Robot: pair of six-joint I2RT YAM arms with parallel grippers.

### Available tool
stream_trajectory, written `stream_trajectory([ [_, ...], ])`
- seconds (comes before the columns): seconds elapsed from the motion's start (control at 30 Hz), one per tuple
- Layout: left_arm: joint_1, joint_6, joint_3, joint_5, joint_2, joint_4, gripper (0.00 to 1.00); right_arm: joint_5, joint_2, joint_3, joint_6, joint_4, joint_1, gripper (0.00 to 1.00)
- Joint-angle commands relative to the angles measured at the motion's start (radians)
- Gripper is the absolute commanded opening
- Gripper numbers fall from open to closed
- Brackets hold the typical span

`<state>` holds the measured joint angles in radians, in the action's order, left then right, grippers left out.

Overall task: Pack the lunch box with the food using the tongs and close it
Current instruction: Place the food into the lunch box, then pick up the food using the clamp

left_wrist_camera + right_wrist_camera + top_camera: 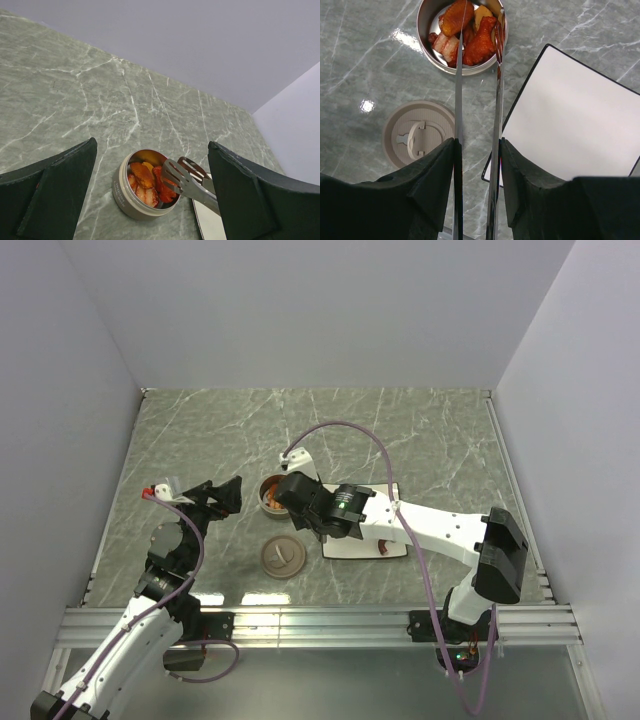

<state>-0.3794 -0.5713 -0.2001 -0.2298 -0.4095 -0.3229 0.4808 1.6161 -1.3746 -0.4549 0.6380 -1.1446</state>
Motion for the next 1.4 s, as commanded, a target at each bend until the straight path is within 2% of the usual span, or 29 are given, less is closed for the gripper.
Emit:
stream_trajectory([
  [0.0, -0.003, -0.015, 0.004, 0.009, -0.003, -0.019, 1.00, 0.031, -0.033, -0.038, 0.002, -0.032, 0.008, 0.48],
  [0.27, -0.003, -0.015, 0.004, 0.009, -0.006, -0.018, 0.99, 0.097, -0.174, 0.038, -0.040, -0.015, 0.006, 0.48],
  [0.5, -0.003, -0.015, 0.002, 0.010, -0.006, -0.019, 1.00, 0.159, -0.298, 0.147, -0.126, 0.071, -0.018, 0.48],
  [0.63, -0.003, -0.015, 0.002, 0.014, -0.005, -0.019, 0.99, 0.197, -0.375, 0.222, -0.221, 0.156, -0.066, 0.48],
  [0.87, -0.003, -0.016, 0.002, 0.014, 0.000, -0.016, 0.99, 0.240, -0.554, 0.341, -0.523, 0.409, -0.219, 0.46],
  [1.03, -0.003, -0.015, 0.001, 0.014, 0.000, -0.018, 0.99, 0.242, -0.611, 0.400, -0.718, 0.548, -0.290, 0.46],
  [1.37, -0.003, -0.015, 0.004, 0.012, -0.005, -0.021, 0.99, 0.211, -0.667, 0.454, -0.900, 0.729, -0.356, 0.45],
])
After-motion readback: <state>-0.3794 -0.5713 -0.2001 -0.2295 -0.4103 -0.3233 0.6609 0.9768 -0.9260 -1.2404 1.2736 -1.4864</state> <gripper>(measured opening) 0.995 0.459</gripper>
